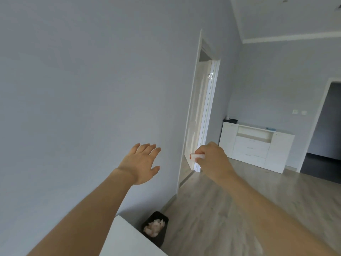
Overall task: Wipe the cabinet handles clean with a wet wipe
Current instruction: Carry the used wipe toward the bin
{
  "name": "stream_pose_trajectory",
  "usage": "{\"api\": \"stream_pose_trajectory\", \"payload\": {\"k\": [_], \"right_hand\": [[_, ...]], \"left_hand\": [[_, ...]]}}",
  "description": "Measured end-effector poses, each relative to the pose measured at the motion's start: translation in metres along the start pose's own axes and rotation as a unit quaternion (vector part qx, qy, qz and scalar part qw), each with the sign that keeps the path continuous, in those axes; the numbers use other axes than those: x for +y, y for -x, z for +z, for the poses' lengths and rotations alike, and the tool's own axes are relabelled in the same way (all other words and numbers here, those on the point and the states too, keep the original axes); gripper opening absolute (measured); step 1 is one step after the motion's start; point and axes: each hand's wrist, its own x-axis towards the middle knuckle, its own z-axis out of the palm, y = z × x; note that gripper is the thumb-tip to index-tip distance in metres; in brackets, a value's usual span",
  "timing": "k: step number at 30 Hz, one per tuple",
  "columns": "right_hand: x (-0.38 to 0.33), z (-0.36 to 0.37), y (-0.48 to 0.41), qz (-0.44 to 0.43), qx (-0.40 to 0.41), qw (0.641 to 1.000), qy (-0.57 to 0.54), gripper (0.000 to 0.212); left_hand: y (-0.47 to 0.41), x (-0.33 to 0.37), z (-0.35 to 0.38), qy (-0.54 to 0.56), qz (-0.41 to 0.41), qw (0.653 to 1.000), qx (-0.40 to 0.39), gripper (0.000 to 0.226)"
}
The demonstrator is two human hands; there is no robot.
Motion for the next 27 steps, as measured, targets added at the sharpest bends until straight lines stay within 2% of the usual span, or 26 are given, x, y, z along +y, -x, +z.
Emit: {"api": "stream_pose_trajectory", "payload": {"k": [5,16,27], "right_hand": [[0.062,0.029,-0.101,-0.010,-0.004,0.999,-0.036,0.016],[0.164,0.158,-0.287,-0.085,-0.082,0.992,-0.044,0.015],[0.225,0.275,-0.428,-0.149,-0.159,0.972,-0.091,0.013]], "left_hand": [[-0.095,0.008,0.038,-0.011,-0.026,1.000,-0.012,0.062],[-0.279,-0.025,0.153,-0.033,-0.111,0.992,-0.056,0.063],[-0.396,-0.042,0.243,-0.041,-0.178,0.976,-0.115,0.062]]}}
